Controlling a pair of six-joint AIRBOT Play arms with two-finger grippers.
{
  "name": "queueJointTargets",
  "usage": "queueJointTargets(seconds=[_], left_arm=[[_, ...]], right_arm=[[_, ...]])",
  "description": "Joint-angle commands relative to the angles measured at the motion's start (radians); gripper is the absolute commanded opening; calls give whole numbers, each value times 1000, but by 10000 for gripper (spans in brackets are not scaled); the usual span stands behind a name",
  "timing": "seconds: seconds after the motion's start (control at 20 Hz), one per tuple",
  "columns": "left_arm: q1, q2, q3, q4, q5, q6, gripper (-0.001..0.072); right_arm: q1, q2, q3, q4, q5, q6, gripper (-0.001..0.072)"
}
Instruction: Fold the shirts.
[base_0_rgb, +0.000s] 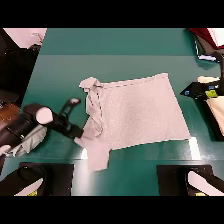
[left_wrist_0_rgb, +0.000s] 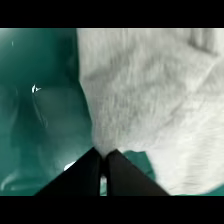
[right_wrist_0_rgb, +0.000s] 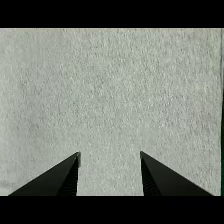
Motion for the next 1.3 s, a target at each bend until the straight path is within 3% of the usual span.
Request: queueJointTargets(seconds=[0.0,0.15,0.45,1.0,1.15,1.25], left_arm=[[161,2,142,18,-8,45,21],[262,2,151,6,10,52,22],[269,2,150,-7,23,60,22],[269,1,150,-22,42,60,22],[269,1,150,-65,16,60,22],[269,2,159,-132,5,76,21]], right_arm=[[-98,2,-60,-1,64,-30,426],[-219,-3,-235,-5,73,-47,431],[-369,-74,-471,-8,53,-103,432],[-179,8,-671,-9,22,-90,428],[-131,61,-658,-6,17,-90,48],[-98,122,-596,7,8,-90,13]])
